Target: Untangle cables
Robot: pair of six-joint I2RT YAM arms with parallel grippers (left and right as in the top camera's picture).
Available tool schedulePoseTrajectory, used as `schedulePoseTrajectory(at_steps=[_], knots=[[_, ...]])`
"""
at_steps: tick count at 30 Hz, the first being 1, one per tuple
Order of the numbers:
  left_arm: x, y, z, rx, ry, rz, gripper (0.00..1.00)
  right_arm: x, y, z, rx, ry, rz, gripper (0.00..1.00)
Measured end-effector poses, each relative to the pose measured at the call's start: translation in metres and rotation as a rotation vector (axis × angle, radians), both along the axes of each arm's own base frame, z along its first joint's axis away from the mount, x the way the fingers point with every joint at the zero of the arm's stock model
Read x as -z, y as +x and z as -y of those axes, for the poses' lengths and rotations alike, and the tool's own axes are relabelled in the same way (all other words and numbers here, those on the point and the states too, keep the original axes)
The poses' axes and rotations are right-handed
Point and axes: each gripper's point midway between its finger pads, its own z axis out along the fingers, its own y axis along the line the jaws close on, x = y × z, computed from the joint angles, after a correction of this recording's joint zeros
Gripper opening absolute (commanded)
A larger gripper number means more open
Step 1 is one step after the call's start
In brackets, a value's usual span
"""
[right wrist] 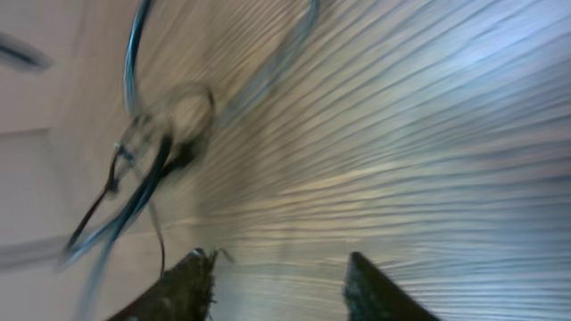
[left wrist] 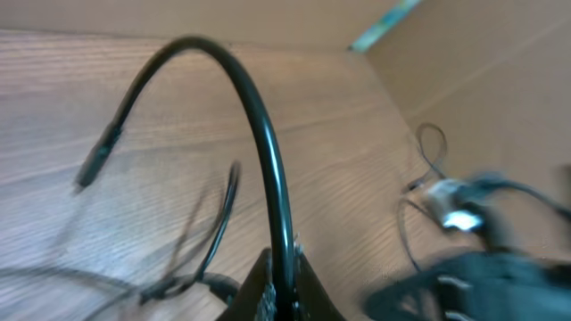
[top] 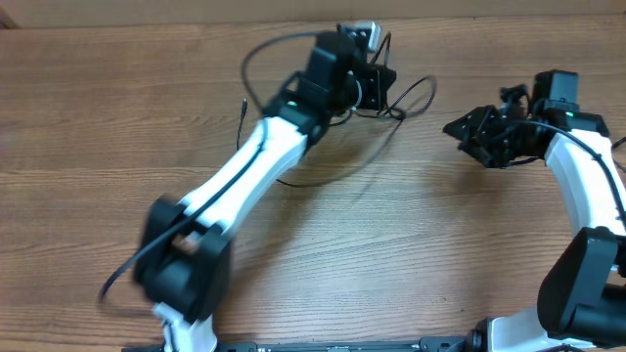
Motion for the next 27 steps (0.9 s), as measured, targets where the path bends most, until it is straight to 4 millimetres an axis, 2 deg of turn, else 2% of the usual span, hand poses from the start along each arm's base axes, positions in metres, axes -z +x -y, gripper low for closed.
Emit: schedulePoseTrajectory(at_steps=[3, 7, 12, 16, 21, 26, 27], knots=[[-0.051, -0.027, -0.025, -0.011, 0.006, 0.015, 0.04, -0.007, -0.004, -0.023, -0.058, 0.073, 0.007, 0.29], [-0.108, -0.052, -0.055, -0.05, -0.014, 0.076, 0.04, -0.024, -0.012, -0.056, -0.174, 0.209, 0.04, 0.28], [-0.142, -0.066, -0.079, -0.113, -0.02, 0.129, 0.04, -0.038, -0.031, -0.091, -0.325, 0.31, 0.069, 0.24], [-0.143, -0.069, -0.089, -0.157, -0.014, 0.103, 0.04, -0.045, -0.046, -0.117, -0.474, 0.34, 0.128, 0.24], [-0.123, -0.065, -0.112, -0.241, -0.004, -0.018, 0.04, -0.056, -0.065, -0.145, -0.662, 0.383, 0.242, 0.22], [-0.112, -0.057, -0.139, -0.301, -0.012, -0.092, 0.04, -0.062, -0.07, -0.153, -0.75, 0.393, 0.338, 0.22], [-0.11, -0.056, -0.144, -0.308, -0.013, -0.106, 0.04, -0.063, -0.071, -0.153, -0.756, 0.4, 0.349, 0.25]])
